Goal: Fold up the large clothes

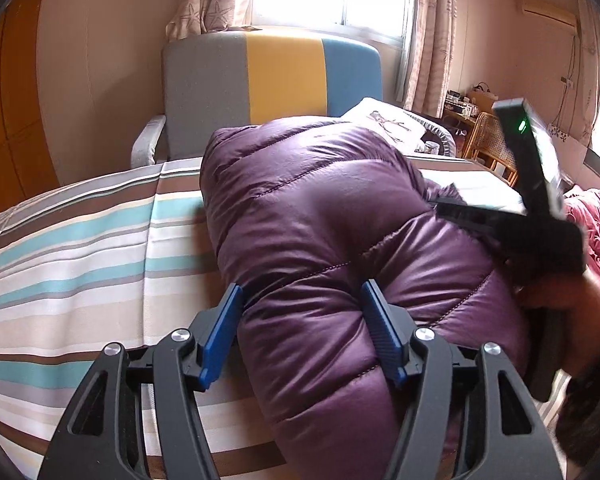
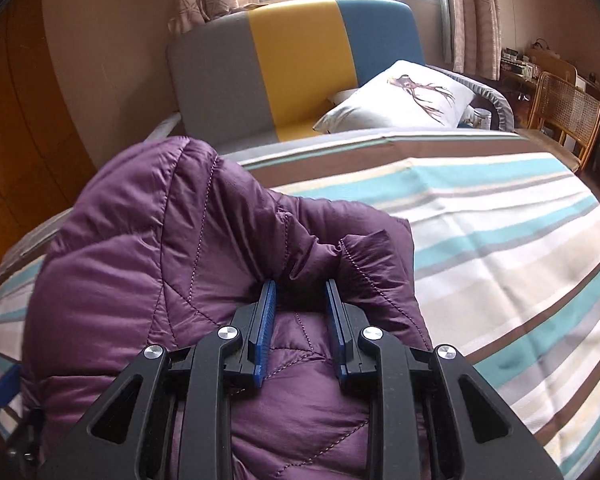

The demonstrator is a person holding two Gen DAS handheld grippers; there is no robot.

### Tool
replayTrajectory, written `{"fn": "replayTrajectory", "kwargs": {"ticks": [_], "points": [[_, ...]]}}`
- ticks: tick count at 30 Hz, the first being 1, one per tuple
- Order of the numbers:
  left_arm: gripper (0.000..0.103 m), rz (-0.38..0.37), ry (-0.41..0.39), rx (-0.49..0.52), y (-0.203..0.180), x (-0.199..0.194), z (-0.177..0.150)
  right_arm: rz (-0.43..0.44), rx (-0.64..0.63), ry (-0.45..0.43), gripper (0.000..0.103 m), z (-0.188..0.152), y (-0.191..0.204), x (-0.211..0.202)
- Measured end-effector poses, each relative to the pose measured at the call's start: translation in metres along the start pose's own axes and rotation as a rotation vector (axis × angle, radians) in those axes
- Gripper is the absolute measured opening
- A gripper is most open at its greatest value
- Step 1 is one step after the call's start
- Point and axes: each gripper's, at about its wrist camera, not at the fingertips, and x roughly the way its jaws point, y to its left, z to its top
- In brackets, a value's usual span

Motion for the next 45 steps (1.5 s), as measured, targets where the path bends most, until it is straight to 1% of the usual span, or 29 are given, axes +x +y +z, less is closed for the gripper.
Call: {"fn": "replayTrajectory", "kwargs": {"ticks": [2,4,5,6,7,9,11,13,15,17,20,22,26,28,30,34,38,39,40,41,42,44,45], "points": [[0.063,-0.008,0.002,-0.007,0.001,0.001,0.001,0.008,0.023,0.005,0.024,-0.002,-0.005,0.005],[0.064,-0.027,0.011,-0.039,0.005,-0.001,0.004,0.004,0.02,0.01,0.024,-0.002,-0.004,0.007],[0.067,-0.037,0.016,-0.058,0.008,-0.002,0.006,0.0,0.018,0.01,0.024,-0.002,-0.004,0.006],[0.072,-0.052,0.021,-0.089,0.012,-0.003,0.012,0.0,0.019,0.009,0.024,-0.002,-0.004,0.006],[0.074,-0.062,0.027,-0.114,0.015,-0.003,0.019,0.002,0.022,0.007,0.024,-0.003,-0.004,0.006],[0.074,-0.065,0.027,-0.135,0.015,-0.002,0.033,-0.002,0.026,0.001,0.024,-0.002,-0.005,0.006],[0.077,-0.05,0.028,-0.129,0.012,0.002,0.052,-0.01,0.023,-0.005,0.024,-0.001,-0.004,0.007],[0.078,-0.003,0.055,-0.093,0.002,0.015,0.07,-0.013,0.025,-0.008,0.024,-0.004,-0.002,0.005],[0.078,0.051,0.093,-0.039,-0.008,0.035,0.085,-0.012,0.026,-0.008,0.024,-0.005,0.0,0.004],[0.079,0.106,0.143,-0.021,-0.012,0.062,0.094,-0.013,0.026,-0.008,0.024,-0.005,0.0,0.004],[0.08,0.142,0.192,-0.036,-0.005,0.09,0.099,-0.019,0.023,-0.009,0.024,-0.007,0.001,0.002],[0.082,0.144,0.216,-0.05,0.002,0.108,0.095,-0.023,0.024,-0.007,0.024,-0.007,0.002,0.002],[0.084,0.137,0.253,-0.078,0.009,0.127,0.082,-0.042,0.014,0.001,0.024,-0.007,0.007,0.007],[0.085,0.152,0.247,-0.069,0.008,0.133,0.078,-0.041,0.019,0.002,0.024,-0.006,0.007,0.01],[0.086,0.15,0.243,-0.074,0.009,0.137,0.073,-0.03,0.028,0.009,0.024,-0.006,0.005,0.014],[0.086,0.152,0.235,-0.07,0.01,0.135,0.071,-0.024,0.026,0.009,0.024,-0.006,0.004,0.014],[0.088,0.134,0.19,-0.059,0.009,0.107,0.066,0.027,0.03,0.004,0.025,-0.003,0.0,0.006],[0.089,0.119,0.17,-0.063,0.01,0.098,0.062,0.04,0.027,0.0,0.028,-0.002,-0.001,0.002],[0.089,0.094,0.146,-0.073,0.012,0.085,0.057,0.06,0.025,-0.005,0.035,-0.001,-0.002,-0.003],[0.089,0.075,0.134,-0.078,0.014,0.077,0.053,0.08,0.02,-0.021,0.046,0.0,-0.002,-0.015],[0.089,0.058,0.125,-0.083,0.016,0.069,0.048,0.084,0.012,-0.04,0.051,-0.001,-0.002,-0.024],[0.089,0.036,0.113,-0.096,0.019,0.053,0.04,0.076,-0.007,-0.078,0.052,-0.004,0.0,-0.049],[0.089,0.027,0.107,-0.103,0.02,0.046,0.036,0.085,-0.004,-0.081,0.052,-0.006,0.001,-0.057]]}}
